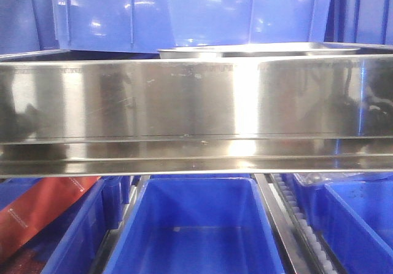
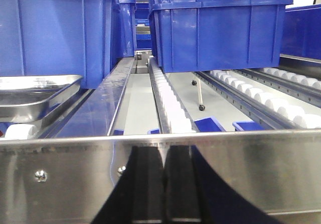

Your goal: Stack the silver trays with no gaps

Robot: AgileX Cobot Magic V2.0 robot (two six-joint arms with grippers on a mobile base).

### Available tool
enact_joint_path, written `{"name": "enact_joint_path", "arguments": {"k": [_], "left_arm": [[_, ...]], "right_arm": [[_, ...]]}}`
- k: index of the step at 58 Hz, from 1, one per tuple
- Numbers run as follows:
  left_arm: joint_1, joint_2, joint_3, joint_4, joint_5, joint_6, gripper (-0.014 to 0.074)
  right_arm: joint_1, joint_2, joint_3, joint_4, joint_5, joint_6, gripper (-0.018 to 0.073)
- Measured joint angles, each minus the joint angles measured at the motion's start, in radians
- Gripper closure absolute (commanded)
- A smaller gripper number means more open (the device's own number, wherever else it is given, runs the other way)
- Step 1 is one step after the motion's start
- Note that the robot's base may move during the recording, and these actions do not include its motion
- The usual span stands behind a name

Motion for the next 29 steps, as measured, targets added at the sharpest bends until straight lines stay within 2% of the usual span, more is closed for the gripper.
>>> {"name": "enact_joint_path", "arguments": {"k": [29], "left_arm": [[0.0,0.0,0.0,0.0,0.0,0.0,0.0603]], "right_arm": [[0.0,0.0,0.0,0.0,0.0,0.0,0.0638]]}}
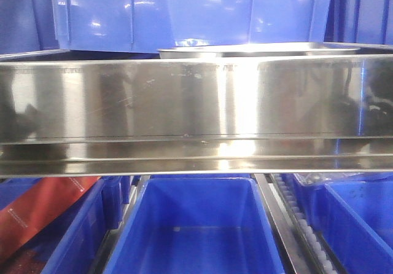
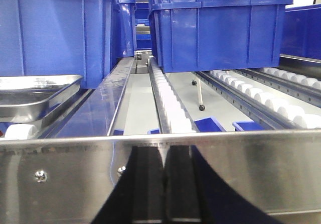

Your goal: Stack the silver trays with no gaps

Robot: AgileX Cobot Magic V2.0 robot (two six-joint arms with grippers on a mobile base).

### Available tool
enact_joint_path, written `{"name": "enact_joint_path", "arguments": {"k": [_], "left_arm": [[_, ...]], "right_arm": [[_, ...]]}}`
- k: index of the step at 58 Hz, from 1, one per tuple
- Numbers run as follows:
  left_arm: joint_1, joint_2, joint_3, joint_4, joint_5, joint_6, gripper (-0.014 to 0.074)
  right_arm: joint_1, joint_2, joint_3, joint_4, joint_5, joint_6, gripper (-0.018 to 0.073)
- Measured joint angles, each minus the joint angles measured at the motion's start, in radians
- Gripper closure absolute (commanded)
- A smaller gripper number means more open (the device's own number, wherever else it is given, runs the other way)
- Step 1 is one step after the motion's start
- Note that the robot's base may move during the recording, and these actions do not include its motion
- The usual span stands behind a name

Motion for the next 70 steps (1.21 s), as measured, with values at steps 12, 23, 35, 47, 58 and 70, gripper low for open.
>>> {"name": "enact_joint_path", "arguments": {"k": [12,23,35,47,58,70], "left_arm": [[0.0,0.0,0.0,0.0,0.0,0.0,0.0603],[0.0,0.0,0.0,0.0,-0.024,0.0,0.0603],[0.0,0.0,0.001,0.0,-0.083,0.0,0.0603],[0.0,0.0,0.001,-0.002,-0.238,0.0,0.0603],[0.0,0.0,-0.132,-0.088,-0.185,0.0,0.0603],[0.0,0.01,-0.405,-0.094,0.132,-0.006,0.0603]], "right_arm": [[0.0,0.0,0.0,0.0,0.0,0.0,0.0638],[0.0,0.0,0.0,0.0,0.0,0.0,0.0638],[0.0,0.0,0.0,0.0,0.0,0.0,0.0638],[0.0,0.0,0.002,0.004,-0.087,0.0,0.0638],[0.0,0.0,-0.026,0.085,-0.177,0.002,0.0638],[0.0,-0.003,-0.309,0.106,0.03,0.004,0.0638]]}}
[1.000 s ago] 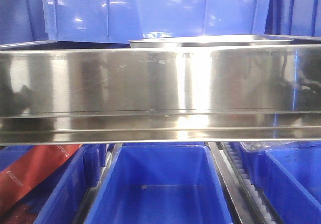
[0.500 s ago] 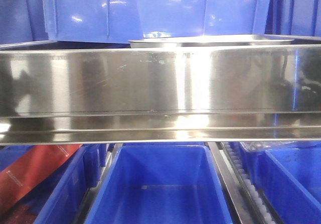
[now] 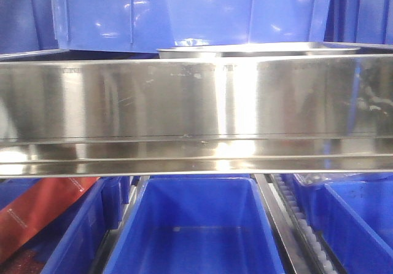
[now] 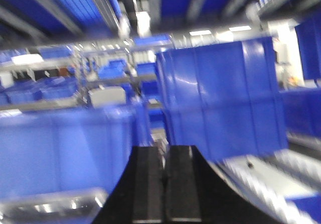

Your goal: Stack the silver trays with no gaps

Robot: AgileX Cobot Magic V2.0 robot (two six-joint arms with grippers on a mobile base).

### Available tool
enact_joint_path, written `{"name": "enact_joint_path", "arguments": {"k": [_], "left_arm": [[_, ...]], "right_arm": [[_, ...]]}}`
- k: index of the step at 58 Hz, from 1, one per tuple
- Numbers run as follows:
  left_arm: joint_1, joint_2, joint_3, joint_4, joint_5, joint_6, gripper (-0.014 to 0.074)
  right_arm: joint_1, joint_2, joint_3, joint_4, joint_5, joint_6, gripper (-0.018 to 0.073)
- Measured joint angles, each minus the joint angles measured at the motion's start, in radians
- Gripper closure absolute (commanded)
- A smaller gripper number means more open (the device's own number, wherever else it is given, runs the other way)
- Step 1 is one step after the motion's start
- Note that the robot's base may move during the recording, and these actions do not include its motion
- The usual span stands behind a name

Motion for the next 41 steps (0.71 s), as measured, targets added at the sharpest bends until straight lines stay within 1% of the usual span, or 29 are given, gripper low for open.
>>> {"name": "enact_joint_path", "arguments": {"k": [5,9,14,20,27,29,34,41], "left_arm": [[0.0,0.039,-0.108,0.022,0.12,0.0,0.0603],[0.0,0.086,-0.181,0.044,0.181,0.0,0.0603],[0.0,0.168,-0.28,0.063,0.239,0.0,0.0603],[0.0,0.273,-0.394,0.065,0.317,0.0,0.0603],[0.0,0.41,-0.497,0.063,0.359,0.048,0.0603],[0.0,0.449,-0.517,0.063,0.365,0.057,0.0603],[0.0,0.546,-0.564,0.032,0.404,0.066,0.0603],[0.0,0.708,-0.653,-0.064,0.529,0.07,0.0604]], "right_arm": [[0.0,-0.003,-0.128,0.0,0.117,0.0,0.0638],[0.0,-0.001,-0.223,0.0,0.201,0.0,0.0638],[0.0,0.044,-0.363,0.002,0.318,0.0,0.0638],[0.0,0.151,-0.523,0.002,0.476,0.0,0.0638],[0.0,0.309,-0.692,0.002,0.675,0.0,0.0638],[0.0,0.352,-0.73,0.002,0.713,0.0,0.0638],[0.004,0.455,-0.806,0.002,0.807,0.0,0.0638],[0.006,0.576,-0.88,0.002,0.902,0.0,0.0638]]}}
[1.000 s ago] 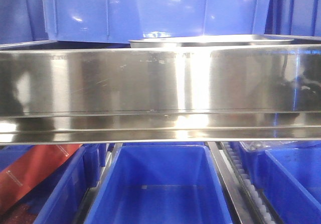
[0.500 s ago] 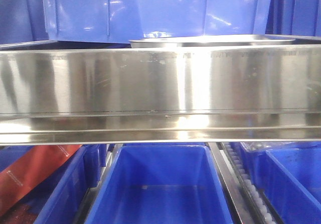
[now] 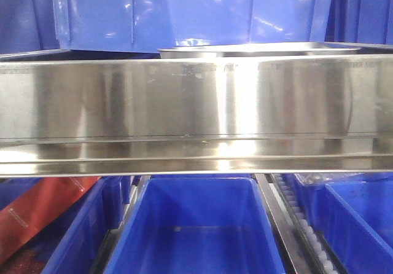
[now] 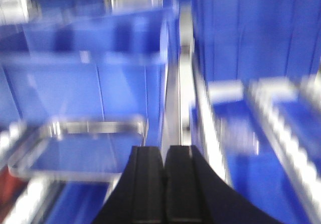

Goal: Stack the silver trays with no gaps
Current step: 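Reach both grippers up toward the silver tray on the upper shelf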

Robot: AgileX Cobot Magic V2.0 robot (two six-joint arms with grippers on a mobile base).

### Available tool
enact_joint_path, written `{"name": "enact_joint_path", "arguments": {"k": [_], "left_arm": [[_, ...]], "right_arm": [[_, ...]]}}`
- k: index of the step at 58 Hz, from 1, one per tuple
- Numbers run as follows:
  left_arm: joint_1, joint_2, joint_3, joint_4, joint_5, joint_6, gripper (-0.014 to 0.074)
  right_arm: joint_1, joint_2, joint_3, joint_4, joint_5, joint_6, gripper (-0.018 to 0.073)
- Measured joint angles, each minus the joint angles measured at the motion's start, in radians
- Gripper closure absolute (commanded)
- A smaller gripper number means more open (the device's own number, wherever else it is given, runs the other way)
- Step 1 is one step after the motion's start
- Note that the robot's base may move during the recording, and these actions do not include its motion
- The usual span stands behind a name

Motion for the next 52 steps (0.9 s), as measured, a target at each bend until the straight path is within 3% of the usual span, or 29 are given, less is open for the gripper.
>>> {"name": "enact_joint_path", "arguments": {"k": [7,13,24,33,39,52], "left_arm": [[-0.005,0.176,-0.108,-0.041,0.15,0.003,0.0615],[-0.053,0.338,-0.215,-0.052,0.222,0.004,0.0615],[-0.254,0.56,-0.383,-0.051,0.232,-0.027,0.0615],[-0.426,0.753,-0.535,0.076,0.238,-0.153,0.0615],[-0.503,0.887,-0.63,0.168,0.283,-0.255,0.0614],[-0.539,1.079,-0.757,0.219,0.338,-0.37,0.0578]], "right_arm": [[0.0,0.138,-0.036,0.014,0.086,0.0,0.0638],[0.0,0.266,-0.047,0.016,0.12,0.0,0.0638],[0.015,0.462,-0.047,0.018,0.124,0.0,0.0638],[0.094,0.58,-0.047,-0.001,0.08,0.0,0.0638],[0.163,0.645,-0.047,-0.035,0.018,0.009,0.0638],[0.244,0.788,-0.12,-0.077,-0.014,0.029,0.0635]]}}
